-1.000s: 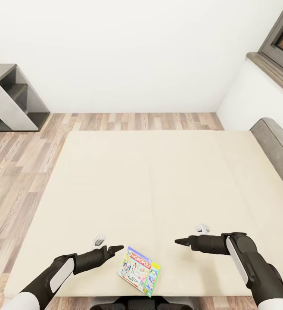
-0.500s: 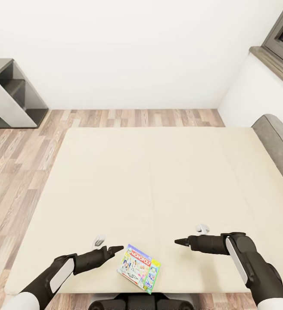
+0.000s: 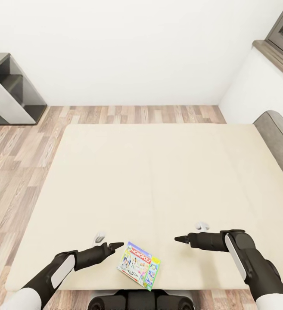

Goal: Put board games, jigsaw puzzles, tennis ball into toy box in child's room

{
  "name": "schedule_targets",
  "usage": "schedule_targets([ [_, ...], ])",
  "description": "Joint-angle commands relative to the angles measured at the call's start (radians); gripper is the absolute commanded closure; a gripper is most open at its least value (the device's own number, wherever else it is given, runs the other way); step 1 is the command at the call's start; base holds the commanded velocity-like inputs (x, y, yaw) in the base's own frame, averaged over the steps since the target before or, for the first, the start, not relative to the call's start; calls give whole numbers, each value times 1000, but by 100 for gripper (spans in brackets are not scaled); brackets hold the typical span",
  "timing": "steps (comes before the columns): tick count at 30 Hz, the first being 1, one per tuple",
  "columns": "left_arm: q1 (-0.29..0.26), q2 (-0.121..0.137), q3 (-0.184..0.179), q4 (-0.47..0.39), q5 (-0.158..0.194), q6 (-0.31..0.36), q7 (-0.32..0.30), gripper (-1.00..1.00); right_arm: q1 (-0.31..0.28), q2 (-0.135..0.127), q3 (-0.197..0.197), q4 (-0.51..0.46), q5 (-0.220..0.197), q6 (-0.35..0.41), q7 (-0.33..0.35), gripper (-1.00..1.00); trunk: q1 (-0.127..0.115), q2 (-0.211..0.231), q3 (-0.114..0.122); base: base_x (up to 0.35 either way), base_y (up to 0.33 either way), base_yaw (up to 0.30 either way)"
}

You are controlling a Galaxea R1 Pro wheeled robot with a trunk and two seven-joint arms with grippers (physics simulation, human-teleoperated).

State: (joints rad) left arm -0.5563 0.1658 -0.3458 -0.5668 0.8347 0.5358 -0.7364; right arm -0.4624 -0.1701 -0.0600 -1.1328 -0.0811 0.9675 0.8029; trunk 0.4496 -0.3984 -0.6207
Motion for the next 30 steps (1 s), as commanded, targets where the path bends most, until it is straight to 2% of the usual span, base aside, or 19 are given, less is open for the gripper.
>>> schedule_targets([
  [1, -7, 1, -4, 0, 11, 8, 1, -100, -12, 1, -1, 12, -8, 8, -4, -100, 0, -2, -3, 0, 0, 0],
  [5, -21, 0, -4, 0, 13, 10, 0, -100, -43, 4, -1, 52, -8, 8, -6, -100, 0, -2, -9, 0, 0, 0],
  [7, -35, 0, -4, -2, 15, 17, -2, -100, -80, 9, -1, 110, -8, 8, -8, -100, 0, -2, -13, 0, 0, 0],
  [14, -53, -2, -4, -6, 16, 33, -3, -100, -141, 14, -1, 218, -10, 2, -8, -100, 0, -2, -24, 0, 0, 0],
  [30, -59, -8, -4, -8, 14, 44, -1, -100, -183, 22, 0, 290, -10, -8, -9, -100, 0, -2, -50, 0, 0, 0],
])
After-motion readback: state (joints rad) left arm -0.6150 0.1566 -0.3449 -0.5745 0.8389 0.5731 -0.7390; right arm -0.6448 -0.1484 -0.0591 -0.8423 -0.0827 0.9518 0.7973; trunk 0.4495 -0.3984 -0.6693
